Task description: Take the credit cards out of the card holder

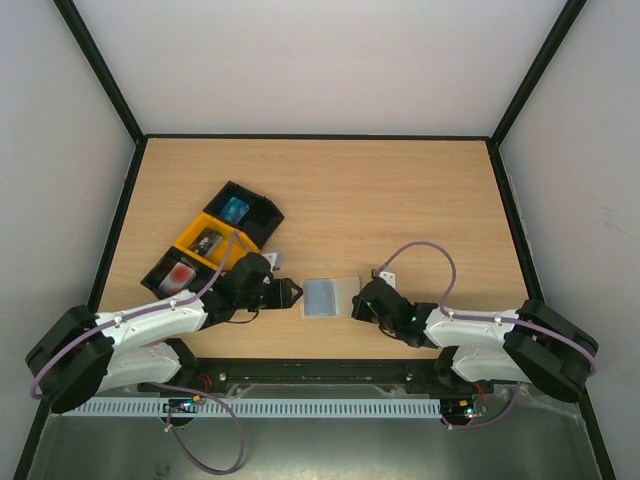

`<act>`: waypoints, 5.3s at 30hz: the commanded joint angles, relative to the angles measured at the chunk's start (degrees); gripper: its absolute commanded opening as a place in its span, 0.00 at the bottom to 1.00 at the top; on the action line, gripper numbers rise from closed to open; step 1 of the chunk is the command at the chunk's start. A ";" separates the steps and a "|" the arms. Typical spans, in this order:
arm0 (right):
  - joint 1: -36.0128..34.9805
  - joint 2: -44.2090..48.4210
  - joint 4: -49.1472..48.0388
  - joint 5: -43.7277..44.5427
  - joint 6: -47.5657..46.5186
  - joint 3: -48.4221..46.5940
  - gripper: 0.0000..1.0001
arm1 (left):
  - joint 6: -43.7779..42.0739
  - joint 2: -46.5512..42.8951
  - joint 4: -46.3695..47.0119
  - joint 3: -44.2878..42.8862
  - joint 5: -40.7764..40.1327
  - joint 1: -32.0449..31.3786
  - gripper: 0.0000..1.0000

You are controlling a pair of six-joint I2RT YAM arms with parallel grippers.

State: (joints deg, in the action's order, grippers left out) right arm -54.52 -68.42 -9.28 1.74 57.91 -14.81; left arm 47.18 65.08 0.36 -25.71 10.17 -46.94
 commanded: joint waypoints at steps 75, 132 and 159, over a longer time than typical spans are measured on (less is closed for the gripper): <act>-4.72 -5.73 -0.84 -15.57 -6.63 -9.54 0.91 | -0.25 6.12 9.93 0.79 3.47 -2.96 0.03; -4.84 -10.04 1.34 -11.93 -8.71 -9.71 0.71 | -0.77 4.97 8.84 2.04 2.33 -2.97 0.03; -4.89 -9.21 12.48 -1.33 -11.69 -12.18 0.55 | -0.52 4.62 8.64 2.51 2.04 -2.90 0.03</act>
State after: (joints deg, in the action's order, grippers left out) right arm -59.37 -78.08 -4.45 -5.30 46.68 -26.85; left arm 46.92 71.11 9.23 -23.92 12.56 -49.60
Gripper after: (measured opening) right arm 0.562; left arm 0.027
